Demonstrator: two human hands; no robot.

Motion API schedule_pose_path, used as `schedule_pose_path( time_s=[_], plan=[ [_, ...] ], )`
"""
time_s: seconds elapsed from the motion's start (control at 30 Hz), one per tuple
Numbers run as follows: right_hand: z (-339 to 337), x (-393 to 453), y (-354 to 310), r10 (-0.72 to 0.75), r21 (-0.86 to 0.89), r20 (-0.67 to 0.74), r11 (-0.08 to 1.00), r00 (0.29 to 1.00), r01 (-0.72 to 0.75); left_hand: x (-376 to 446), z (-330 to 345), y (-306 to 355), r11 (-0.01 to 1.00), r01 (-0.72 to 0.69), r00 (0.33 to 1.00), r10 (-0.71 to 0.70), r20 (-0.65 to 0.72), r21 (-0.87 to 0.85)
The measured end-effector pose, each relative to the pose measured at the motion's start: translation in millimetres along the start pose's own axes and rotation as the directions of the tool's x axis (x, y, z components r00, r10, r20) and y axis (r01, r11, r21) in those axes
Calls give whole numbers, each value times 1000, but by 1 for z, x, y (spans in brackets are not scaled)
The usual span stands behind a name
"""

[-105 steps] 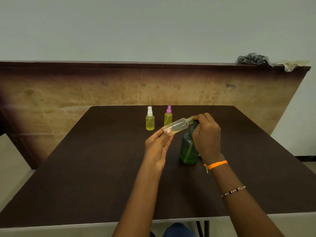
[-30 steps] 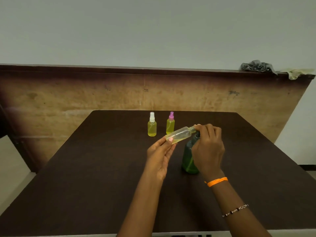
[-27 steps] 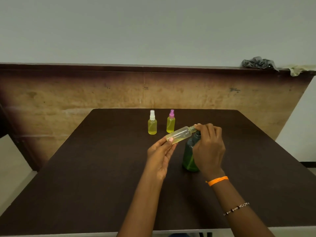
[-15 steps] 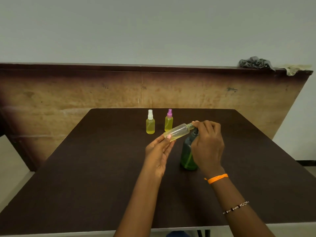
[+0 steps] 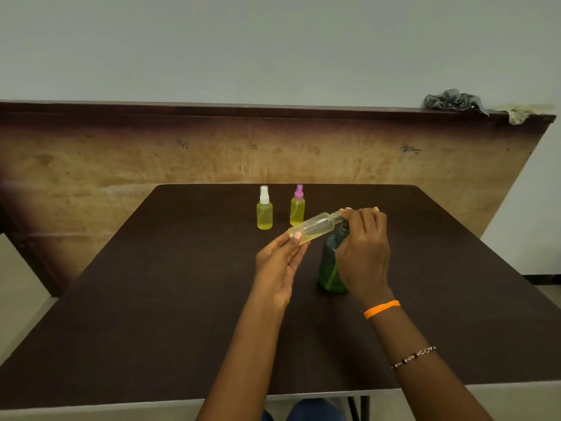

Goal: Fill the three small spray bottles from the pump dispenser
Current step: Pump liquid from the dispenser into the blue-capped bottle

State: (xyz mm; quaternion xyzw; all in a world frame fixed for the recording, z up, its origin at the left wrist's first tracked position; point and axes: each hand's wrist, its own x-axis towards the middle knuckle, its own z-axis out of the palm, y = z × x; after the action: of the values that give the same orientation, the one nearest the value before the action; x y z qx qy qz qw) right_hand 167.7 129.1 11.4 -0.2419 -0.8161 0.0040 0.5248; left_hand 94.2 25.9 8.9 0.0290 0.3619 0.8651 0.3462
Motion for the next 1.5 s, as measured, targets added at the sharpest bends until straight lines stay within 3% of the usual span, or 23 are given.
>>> schedule_pose_path(
  time_s=[0.3,0.63,0.77,0.87,1.03,1.2,1.4,1.5],
  plan=[
    [-11,20,-3,0,-33,47,999,999,1,-6,5,6,1000,7,1000,-7,-5,-5],
    [0,-3,-1,33,84,32,996,999,-36,-4,0,-1,1000,18,1000,-18,-16,0],
    [-14,13,-9,4,33,119,999,993,-8,-6,2,3,1000,14,1000,-14,-4,-13],
    [-19,26,-11,72,34,208,996,975,-81,-6,6,6,1000,-9,1000,9,6,16],
    [-6,3,-8,5,44,62,999,998,-7,-3,3,2,1000,-9,1000,9,-4,7],
    [-10,8,-11,32,31,85,999,996,-35,-5,2,3,1000,2,1000,-2,-5,-6],
    [-16,28,-2,77,176,79,980,994,-90,-6,6,5,1000,-7,1000,7,-3,-6],
    [-6,12,3,3,131,41,991,999,-8,-4,4,2,1000,-1,1000,1,-9,-18]
  ],
)
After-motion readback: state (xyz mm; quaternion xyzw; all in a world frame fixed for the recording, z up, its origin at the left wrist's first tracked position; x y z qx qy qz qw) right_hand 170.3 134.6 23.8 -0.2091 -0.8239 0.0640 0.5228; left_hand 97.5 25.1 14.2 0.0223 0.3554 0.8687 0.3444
